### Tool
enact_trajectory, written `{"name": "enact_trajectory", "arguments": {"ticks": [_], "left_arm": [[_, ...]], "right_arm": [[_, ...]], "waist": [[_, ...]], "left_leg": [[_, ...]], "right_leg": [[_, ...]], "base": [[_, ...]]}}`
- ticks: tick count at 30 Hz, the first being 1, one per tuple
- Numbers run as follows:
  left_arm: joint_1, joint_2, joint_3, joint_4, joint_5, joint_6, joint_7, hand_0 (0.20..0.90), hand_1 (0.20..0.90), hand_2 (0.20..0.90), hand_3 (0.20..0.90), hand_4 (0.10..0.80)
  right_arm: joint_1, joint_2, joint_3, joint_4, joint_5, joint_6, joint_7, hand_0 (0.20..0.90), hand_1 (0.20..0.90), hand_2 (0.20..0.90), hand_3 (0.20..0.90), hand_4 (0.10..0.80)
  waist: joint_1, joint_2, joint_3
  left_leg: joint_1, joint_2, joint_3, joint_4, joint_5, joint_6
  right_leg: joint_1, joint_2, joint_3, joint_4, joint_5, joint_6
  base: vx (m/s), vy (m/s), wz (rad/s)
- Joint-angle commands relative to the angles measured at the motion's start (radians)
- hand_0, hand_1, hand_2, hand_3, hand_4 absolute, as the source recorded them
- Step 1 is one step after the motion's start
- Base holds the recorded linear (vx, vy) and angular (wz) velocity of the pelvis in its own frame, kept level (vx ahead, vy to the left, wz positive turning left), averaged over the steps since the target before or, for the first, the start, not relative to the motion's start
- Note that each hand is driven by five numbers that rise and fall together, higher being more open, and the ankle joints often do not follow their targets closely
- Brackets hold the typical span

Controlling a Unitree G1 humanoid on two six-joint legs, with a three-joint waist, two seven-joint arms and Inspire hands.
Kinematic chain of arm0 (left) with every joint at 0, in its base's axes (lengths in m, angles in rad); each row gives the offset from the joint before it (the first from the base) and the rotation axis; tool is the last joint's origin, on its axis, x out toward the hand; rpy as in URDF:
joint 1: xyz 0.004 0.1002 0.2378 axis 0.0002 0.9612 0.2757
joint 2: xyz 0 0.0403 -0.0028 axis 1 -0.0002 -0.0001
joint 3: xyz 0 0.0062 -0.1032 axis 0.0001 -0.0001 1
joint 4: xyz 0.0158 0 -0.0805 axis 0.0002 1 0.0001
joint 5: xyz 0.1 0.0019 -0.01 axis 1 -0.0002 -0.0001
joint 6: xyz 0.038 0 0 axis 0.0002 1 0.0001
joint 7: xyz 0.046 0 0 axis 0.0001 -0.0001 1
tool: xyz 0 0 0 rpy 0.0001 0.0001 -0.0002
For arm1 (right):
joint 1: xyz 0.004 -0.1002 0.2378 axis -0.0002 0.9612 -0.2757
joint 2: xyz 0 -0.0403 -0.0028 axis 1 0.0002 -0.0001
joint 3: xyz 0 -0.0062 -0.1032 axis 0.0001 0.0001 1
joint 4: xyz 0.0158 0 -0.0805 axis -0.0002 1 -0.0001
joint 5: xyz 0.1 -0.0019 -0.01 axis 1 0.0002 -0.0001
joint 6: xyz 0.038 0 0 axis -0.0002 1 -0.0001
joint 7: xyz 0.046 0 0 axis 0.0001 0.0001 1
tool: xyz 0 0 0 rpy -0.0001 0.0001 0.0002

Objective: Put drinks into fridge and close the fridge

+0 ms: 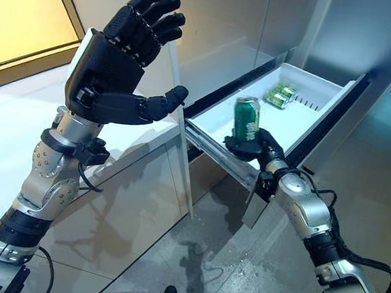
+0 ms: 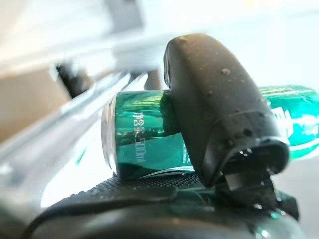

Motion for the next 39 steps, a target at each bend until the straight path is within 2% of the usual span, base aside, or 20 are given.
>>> {"name": "enact_trajectory", "arguments": {"ticks": [1, 5, 8, 10, 13, 16, 19, 21, 23, 26, 28, 31, 38, 39], "left_arm": [[-0.111, -0.026, -0.014, 0.026, -0.144, 0.112, -0.074, 0.900, 0.900, 0.900, 0.900, 0.800], [-0.060, -0.073, -0.065, 0.051, -0.240, 0.363, -0.165, 0.900, 0.900, 0.900, 0.900, 0.800], [0.019, -0.102, -0.130, 0.087, -0.288, 0.559, -0.250, 0.900, 0.900, 0.900, 0.900, 0.800], [0.084, -0.104, -0.180, 0.114, -0.327, 0.655, -0.279, 0.900, 0.900, 0.900, 0.900, 0.800], [0.170, -0.092, -0.240, 0.165, -0.375, 0.713, -0.285, 0.900, 0.900, 0.900, 0.900, 0.800], [0.217, -0.060, -0.275, 0.220, -0.303, 0.682, -0.299, 0.900, 0.900, 0.900, 0.900, 0.800], [0.275, -0.031, -0.293, 0.288, -0.208, 0.612, -0.329, 0.900, 0.900, 0.900, 0.900, 0.800], [0.307, -0.009, -0.311, 0.340, -0.152, 0.546, -0.305, 0.900, 0.900, 0.900, 0.900, 0.800], [0.330, -0.003, -0.322, 0.432, -0.070, 0.446, -0.286, 0.900, 0.900, 0.900, 0.900, 0.800], [0.336, -0.014, -0.331, 0.564, -0.003, 0.348, -0.220, 0.900, 0.900, 0.900, 0.900, 0.800], [0.332, -0.028, -0.327, 0.641, 0.051, 0.310, -0.173, 0.900, 0.900, 0.900, 0.900, 0.800], [0.322, -0.066, -0.289, 0.806, 0.111, 0.276, -0.091, 0.900, 0.900, 0.900, 0.900, 0.800], [0.327, -0.125, -0.188, 1.023, 0.221, 0.280, -0.050, 0.900, 0.900, 0.900, 0.900, 0.800], [0.327, -0.131, -0.179, 1.047, 0.237, 0.274, -0.047, 0.900, 0.900, 0.900, 0.900, 0.800]], "right_arm": [[-0.258, -0.036, -0.133, -0.014, -0.050, -0.141, -0.052, 0.300, 0.300, 0.300, 0.200, 0.100], [-0.290, -0.079, -0.127, 0.134, -0.085, -0.150, -0.067, 0.300, 0.300, 0.300, 0.200, 0.100], [-0.312, -0.122, -0.116, 0.230, -0.132, -0.162, -0.063, 0.300, 0.300, 0.300, 0.200, 0.100], [-0.353, -0.169, -0.107, 0.322, -0.130, -0.175, -0.058, 0.300, 0.300, 0.300, 0.200, 0.100], [-0.435, -0.240, -0.087, 0.457, -0.158, -0.190, -0.034, 0.300, 0.300, 0.300, 0.200, 0.100], [-0.514, -0.293, -0.054, 0.528, -0.208, -0.157, -0.016, 0.300, 0.300, 0.300, 0.200, 0.100], [-0.580, -0.353, -0.014, 0.615, -0.322, -0.112, 0.036, 0.300, 0.300, 0.300, 0.200, 0.100], [-0.598, -0.385, 0.026, 0.664, -0.405, -0.075, 0.088, 0.300, 0.300, 0.300, 0.200, 0.100], [-0.603, -0.408, 0.053, 0.723, -0.477, -0.055, 0.148, 0.300, 0.300, 0.300, 0.200, 0.100], [-0.603, -0.419, 0.074, 0.792, -0.567, -0.013, 0.218, 0.300, 0.300, 0.300, 0.200, 0.100], [-0.606, -0.419, 0.087, 0.824, -0.629, 0.009, 0.265, 0.300, 0.300, 0.300, 0.200, 0.100], [-0.607, -0.413, 0.099, 0.875, -0.698, 0.040, 0.335, 0.300, 0.300, 0.300, 0.200, 0.100], [-0.612, -0.398, 0.119, 0.918, -0.783, 0.079, 0.442, 0.300, 0.300, 0.300, 0.200, 0.100], [-0.615, -0.396, 0.122, 0.927, -0.790, 0.079, 0.452, 0.519, 0.519, 0.519, 0.455, 0.355]], "waist": [[0.009, -0.034, -0.054], [0.029, -0.026, -0.035], [0.048, -0.014, -0.012], [0.065, -0.002, 0.009], [0.087, 0.016, 0.045], [0.099, 0.031, 0.081], [0.115, 0.046, 0.118], [0.122, 0.049, 0.136], [0.130, 0.047, 0.152], [0.139, 0.041, 0.172], [0.146, 0.036, 0.188], [0.156, 0.028, 0.212], [0.170, 0.018, 0.241], [0.171, 0.018, 0.243]], "left_leg": [[0.023, -0.039, -0.039, 0.037, -0.124, 0.033], [0.027, -0.037, -0.055, 0.043, -0.126, 0.027], [0.011, -0.037, -0.067, 0.061, -0.123, 0.022], [-0.016, -0.037, -0.076, 0.080, -0.118, 0.018], [-0.071, -0.040, -0.088, 0.106, -0.110, 0.013], [-0.128, -0.042, -0.095, 0.124, -0.099, 0.010], [-0.173, -0.042, -0.096, 0.132, -0.087, 0.006], [-0.194, -0.041, -0.095, 0.134, -0.076, 0.005], [-0.206, -0.040, -0.096, 0.136, -0.072, 0.005], [-0.223, -0.041, -0.101, 0.145, -0.071, 0.004], [-0.227, -0.044, -0.104, 0.152, -0.075, 0.005], [-0.242, -0.047, -0.110, 0.164, -0.077, 0.011], [-0.259, -0.055, -0.114, 0.178, -0.081, 0.022], [-0.261, -0.056, -0.113, 0.179, -0.082, 0.023]], "right_leg": [[-0.042, 0.003, -0.029, 0.127, -0.084, 0.021], [-0.032, -0.002, -0.047, 0.136, -0.093, 0.021], [-0.035, -0.009, -0.064, 0.140, -0.089, 0.020], [-0.051, -0.015, -0.074, 0.147, -0.086, 0.019], [-0.090, -0.021, -0.085, 0.161, -0.084, 0.015], [-0.133, -0.026, -0.093, 0.174, -0.084, 0.010], [-0.172, -0.027, -0.101, 0.183, -0.084, 0.005], [-0.189, -0.027, -0.106, 0.188, -0.082, 0.002], [-0.200, -0.027, -0.113, 0.196, -0.084, -0.001], [-0.219, -0.030, -0.119, 0.213, -0.089, -0.004], [-0.226, -0.030, -0.119, 0.226, -0.096, -0.008], [-0.247, -0.032, -0.123, 0.246, -0.098, -0.011], [-0.272, -0.036, -0.124, 0.265, -0.094, -0.009], [-0.275, -0.037, -0.124, 0.266, -0.094, -0.008]], "base": [[0.077, -0.017, 0.15], [0.092, -0.010, 0.22], [0.064, 0.008, 0.22], [-0.007, 0.023, 0.22], [-0.074, 0.034, 0.28], [-0.169, 0.028, 0.34], [-0.136, 0.019, 0.26], [-0.047, 0.004, 0.22], [-0.013, -0.007, 0.15], [0.004, -0.014, 0.08], [0.013, -0.012, 0.05], [0.000, 0.000, 0.00], [0.002, -0.003, 0.08], [0.000, 0.000, 0.00]]}}
